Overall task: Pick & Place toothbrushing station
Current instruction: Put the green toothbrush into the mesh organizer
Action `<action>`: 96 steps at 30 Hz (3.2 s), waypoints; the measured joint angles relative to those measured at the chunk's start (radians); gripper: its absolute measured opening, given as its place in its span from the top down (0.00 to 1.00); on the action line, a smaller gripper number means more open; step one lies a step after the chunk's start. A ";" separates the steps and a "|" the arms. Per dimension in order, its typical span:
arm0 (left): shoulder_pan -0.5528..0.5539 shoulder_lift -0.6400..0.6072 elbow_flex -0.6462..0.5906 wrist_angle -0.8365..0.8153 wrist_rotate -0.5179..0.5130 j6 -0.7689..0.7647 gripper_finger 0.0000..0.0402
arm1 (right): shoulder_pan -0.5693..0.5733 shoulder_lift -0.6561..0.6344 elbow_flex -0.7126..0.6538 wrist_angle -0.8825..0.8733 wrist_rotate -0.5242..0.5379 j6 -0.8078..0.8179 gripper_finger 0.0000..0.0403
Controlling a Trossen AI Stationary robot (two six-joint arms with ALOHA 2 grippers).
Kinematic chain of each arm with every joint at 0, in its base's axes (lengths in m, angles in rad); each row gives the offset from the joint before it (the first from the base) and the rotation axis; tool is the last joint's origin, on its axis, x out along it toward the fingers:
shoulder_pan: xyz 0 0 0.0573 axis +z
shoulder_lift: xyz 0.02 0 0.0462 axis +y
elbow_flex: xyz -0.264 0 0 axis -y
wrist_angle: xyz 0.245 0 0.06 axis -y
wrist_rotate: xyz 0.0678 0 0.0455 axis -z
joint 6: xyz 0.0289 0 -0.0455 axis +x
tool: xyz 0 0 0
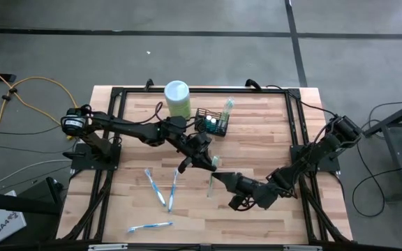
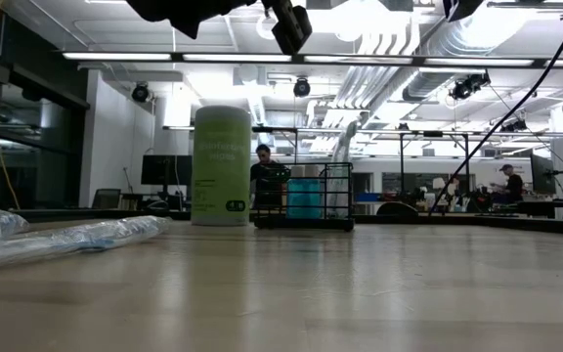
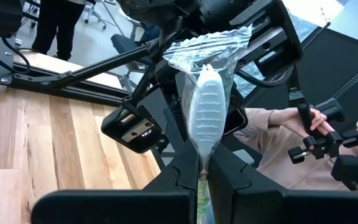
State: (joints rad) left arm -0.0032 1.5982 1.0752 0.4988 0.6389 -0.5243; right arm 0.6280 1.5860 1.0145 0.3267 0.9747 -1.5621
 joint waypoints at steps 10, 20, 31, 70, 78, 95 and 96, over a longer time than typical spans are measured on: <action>-0.001 0.001 0.000 0.003 -0.008 0.000 0.98 | 0.031 0.000 0.000 0.001 0.027 0.021 0.99; 0.000 0.001 0.000 0.002 -0.005 -0.003 0.99 | 0.032 0.000 0.000 0.000 0.029 0.101 0.99; 0.000 0.001 0.000 0.002 -0.002 -0.005 0.99 | 0.030 0.000 0.000 0.000 0.017 0.100 0.99; 0.053 0.001 0.000 -0.002 -0.055 0.099 0.98 | 0.151 0.000 0.000 -0.001 0.292 0.450 0.67; 0.118 0.001 0.000 -0.105 -0.280 0.214 0.98 | 0.153 0.000 0.000 -0.001 0.318 0.685 0.67; 0.285 0.000 0.039 -0.107 -0.439 0.280 0.98 | 0.158 0.000 0.000 -0.004 0.358 0.896 0.67; 0.297 0.000 0.043 -0.111 -0.440 0.280 0.98 | 0.158 0.000 0.000 -0.006 0.356 0.908 0.67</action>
State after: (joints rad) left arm 0.2939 1.5982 1.1186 0.3881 0.1992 -0.2443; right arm 0.7856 1.5860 1.0145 0.3210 1.3312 -0.6543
